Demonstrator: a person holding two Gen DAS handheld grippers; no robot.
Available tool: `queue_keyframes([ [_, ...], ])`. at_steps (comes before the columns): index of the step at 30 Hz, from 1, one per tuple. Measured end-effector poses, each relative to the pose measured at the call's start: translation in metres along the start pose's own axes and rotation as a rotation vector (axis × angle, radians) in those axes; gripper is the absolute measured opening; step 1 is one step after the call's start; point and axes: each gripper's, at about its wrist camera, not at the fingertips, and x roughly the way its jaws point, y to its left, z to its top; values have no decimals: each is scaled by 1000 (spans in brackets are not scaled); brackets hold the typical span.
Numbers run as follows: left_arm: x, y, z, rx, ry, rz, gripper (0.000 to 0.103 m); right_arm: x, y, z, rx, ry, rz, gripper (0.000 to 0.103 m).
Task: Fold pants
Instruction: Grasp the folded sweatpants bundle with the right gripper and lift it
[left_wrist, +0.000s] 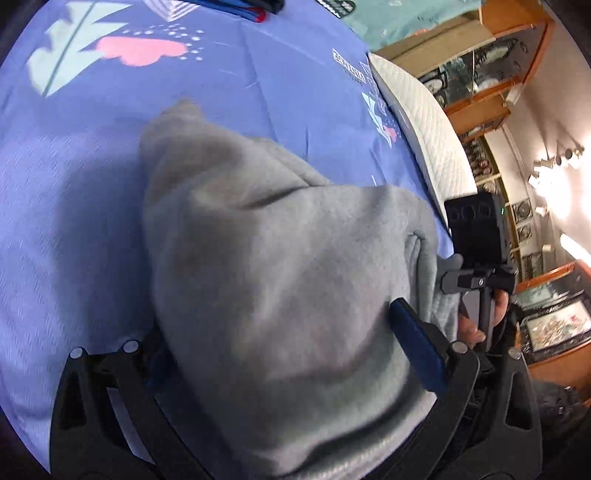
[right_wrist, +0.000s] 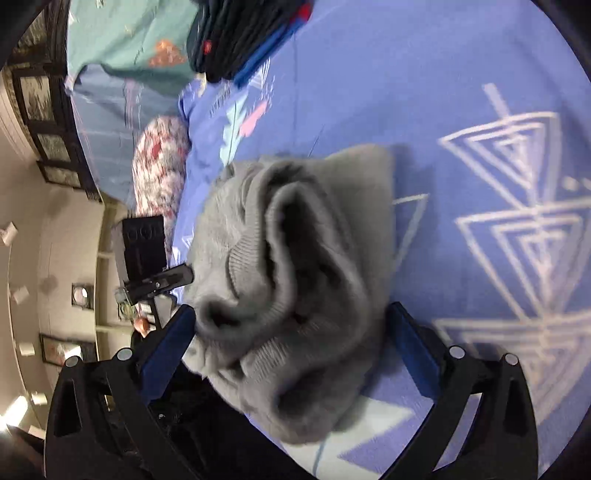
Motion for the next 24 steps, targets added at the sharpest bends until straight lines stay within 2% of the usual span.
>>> queue_keyframes([
  [2,6,-1,4,3,12,2,101,12,7,12,-15,24,-12,102],
  [6,8,-3,2,10,10,0,101,28,12,26,-5,54,19,102],
  [9,6,-13,-3,29,-15,-7,98,33,25,17,-98,47,-4,102],
  [11,-2,-24,1,44,-47,-47,98,32,27,12,-122,20,-16,93],
  [14,-24,-42,15,67,-95,-106,98,16,41,13,-152,-50,39,83],
  [16,-41,-55,33,96,-140,-98,98,2,54,22,-171,-83,81,81],
  [19,-77,-72,78,130,-222,-78,98,-20,92,49,-258,-158,68,81],
  [22,-121,-96,141,180,-311,-43,98,-47,137,96,-321,-232,64,81],
  [24,-157,-112,193,233,-383,-12,98,-66,180,133,-398,-297,25,81],
])
